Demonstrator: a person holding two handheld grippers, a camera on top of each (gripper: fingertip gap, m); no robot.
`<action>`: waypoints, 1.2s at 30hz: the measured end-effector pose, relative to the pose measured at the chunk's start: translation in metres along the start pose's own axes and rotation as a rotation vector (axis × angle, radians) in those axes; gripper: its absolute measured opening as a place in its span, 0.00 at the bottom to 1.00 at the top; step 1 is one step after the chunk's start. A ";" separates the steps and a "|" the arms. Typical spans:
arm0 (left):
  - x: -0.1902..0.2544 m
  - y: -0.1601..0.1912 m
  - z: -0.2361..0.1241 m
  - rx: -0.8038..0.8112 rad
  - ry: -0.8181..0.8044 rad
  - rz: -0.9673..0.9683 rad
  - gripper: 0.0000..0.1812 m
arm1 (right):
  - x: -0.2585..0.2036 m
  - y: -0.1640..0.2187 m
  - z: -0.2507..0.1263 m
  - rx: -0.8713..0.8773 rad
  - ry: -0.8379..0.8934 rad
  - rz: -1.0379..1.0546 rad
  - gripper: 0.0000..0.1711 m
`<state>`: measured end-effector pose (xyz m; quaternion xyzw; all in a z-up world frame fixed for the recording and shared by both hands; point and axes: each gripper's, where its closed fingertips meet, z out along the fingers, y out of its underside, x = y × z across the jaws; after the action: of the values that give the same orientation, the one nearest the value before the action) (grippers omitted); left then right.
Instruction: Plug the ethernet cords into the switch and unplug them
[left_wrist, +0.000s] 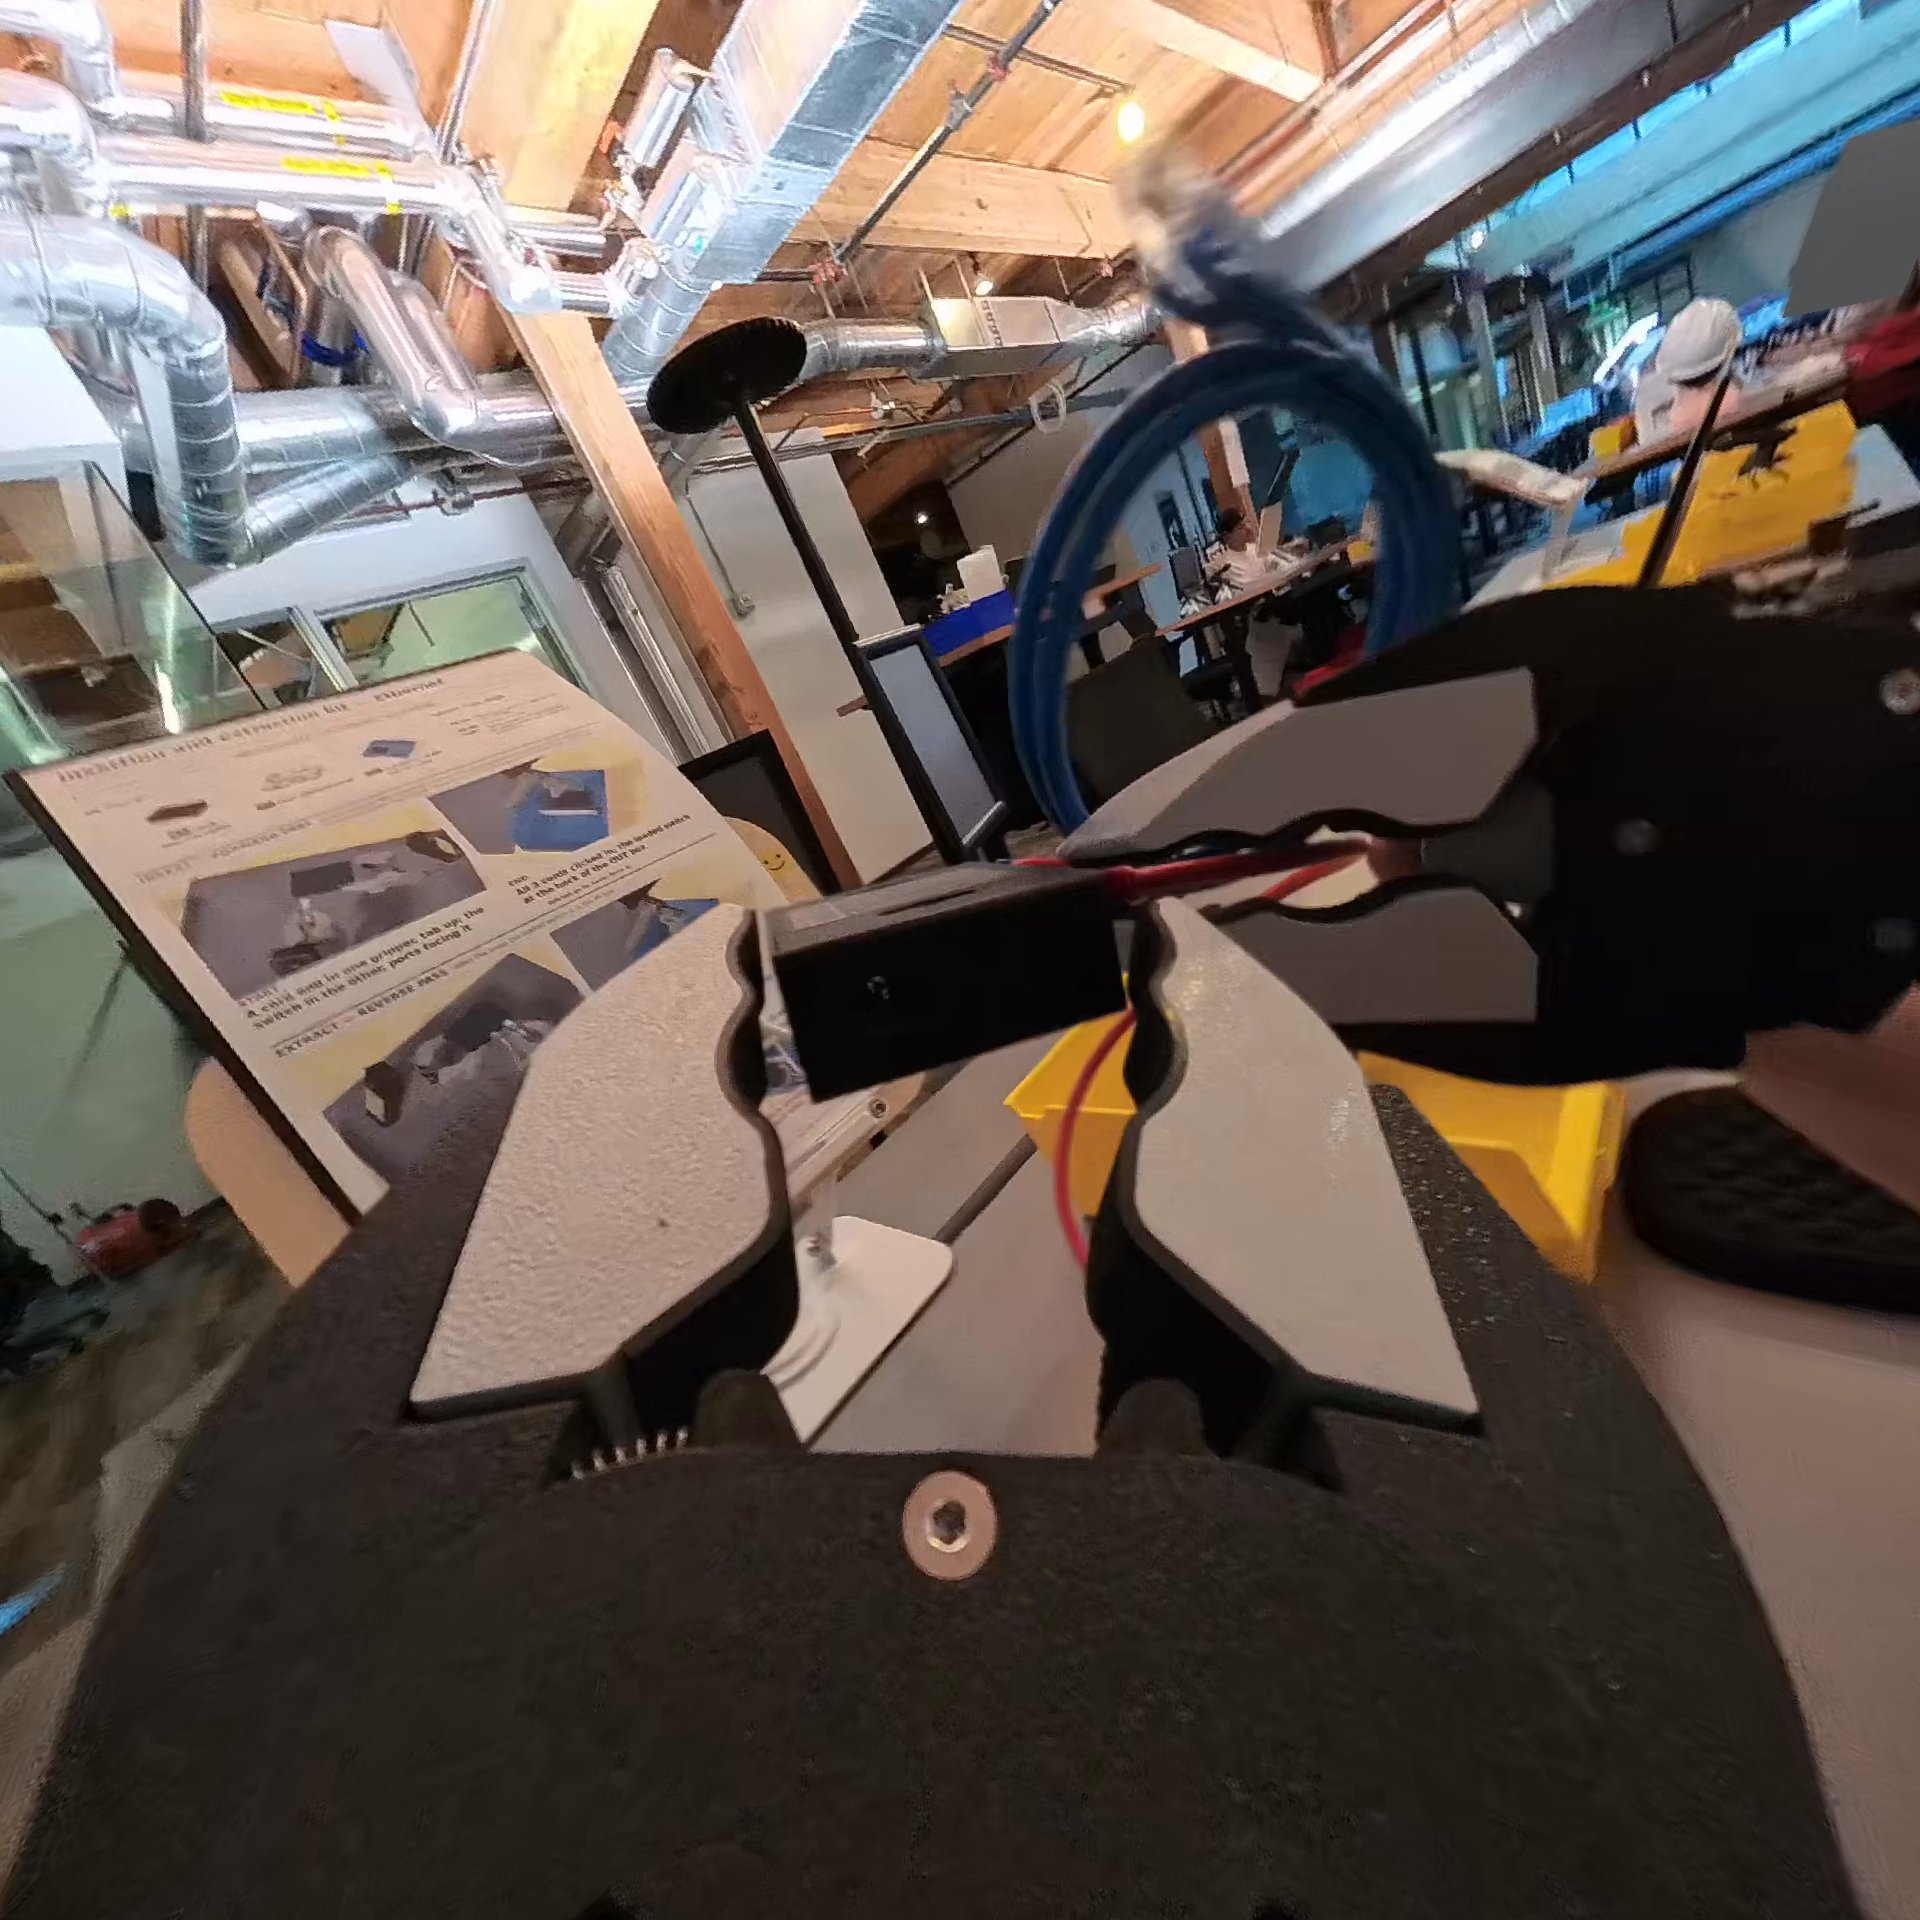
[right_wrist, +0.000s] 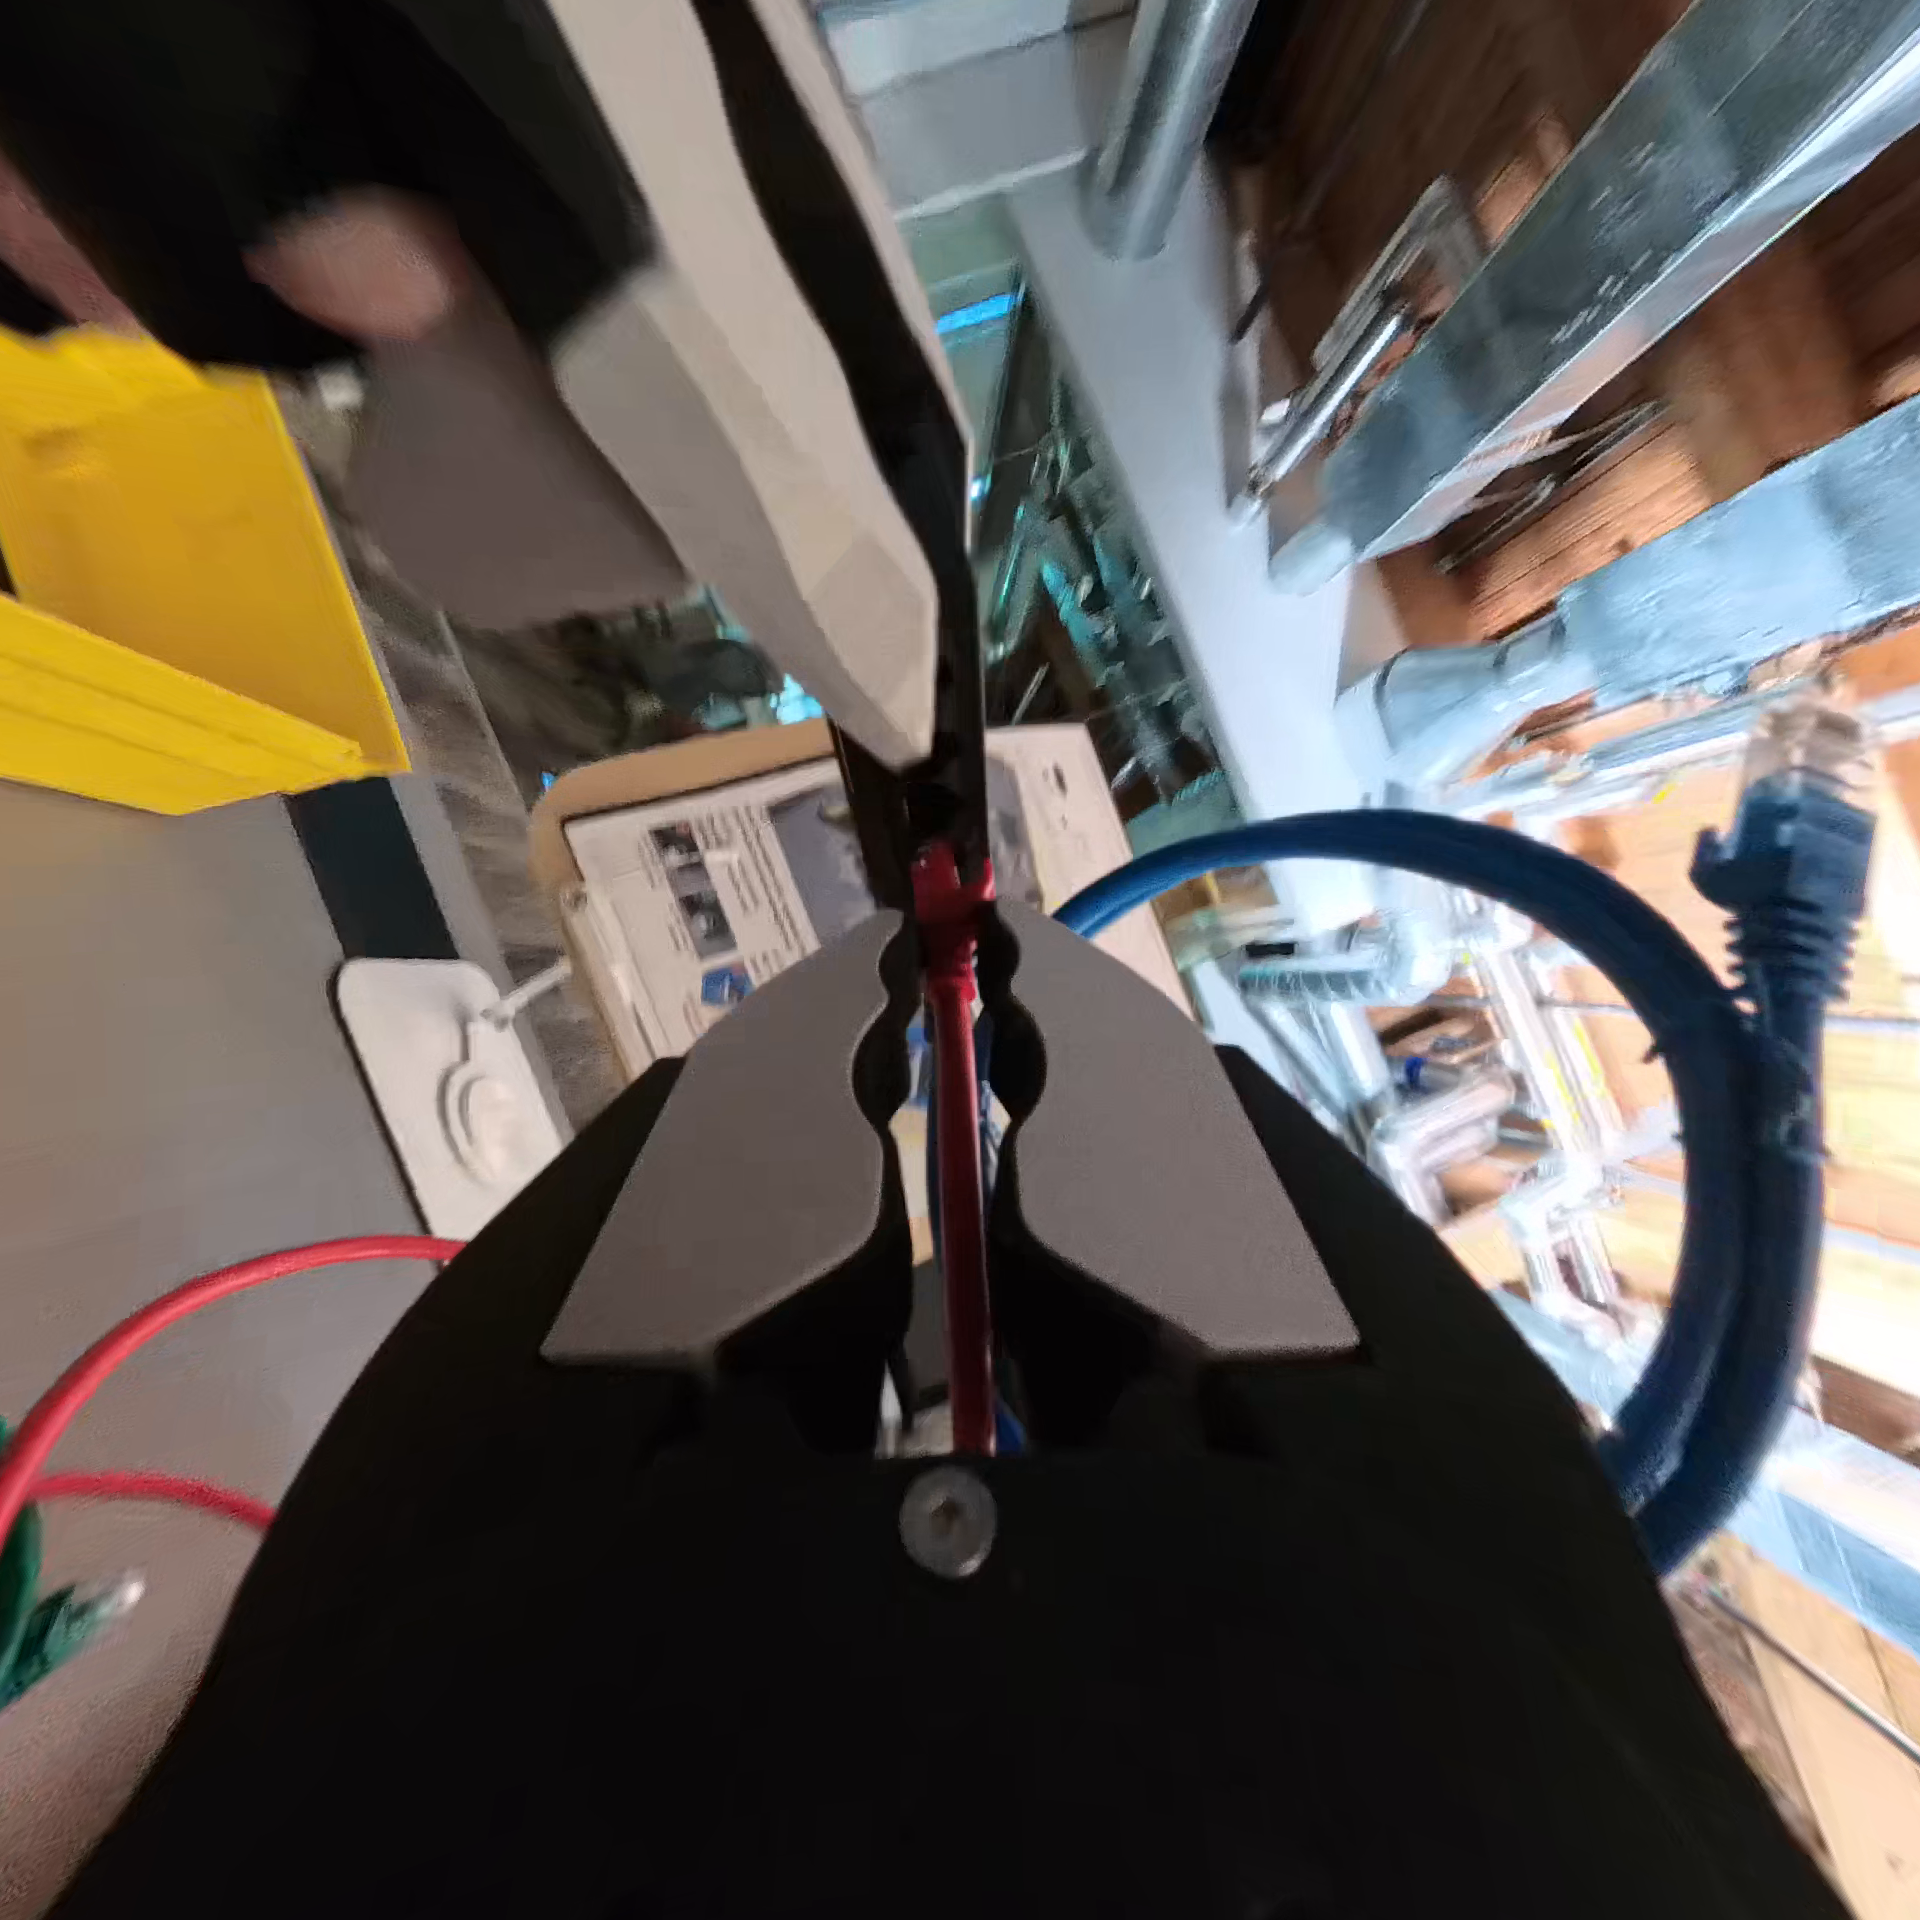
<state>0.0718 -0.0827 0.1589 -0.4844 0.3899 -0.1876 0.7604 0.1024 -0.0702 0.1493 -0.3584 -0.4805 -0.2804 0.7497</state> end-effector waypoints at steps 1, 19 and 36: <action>-0.001 0.000 -0.001 0.000 -0.002 0.035 0.38 | 0.000 0.008 0.002 -0.036 -0.011 -0.006 0.07; 0.008 0.087 0.015 -0.304 -0.058 1.036 0.23 | -0.058 0.033 -0.004 -0.129 -0.412 -0.085 0.07; -0.066 0.101 0.000 -0.497 -0.209 0.785 0.16 | -0.048 -0.017 -0.036 0.270 -0.587 0.279 0.06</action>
<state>0.0208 0.0075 0.0963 -0.4839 0.4979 0.2629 0.6700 0.0899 -0.1057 0.0999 -0.3835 -0.6547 0.0061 0.6513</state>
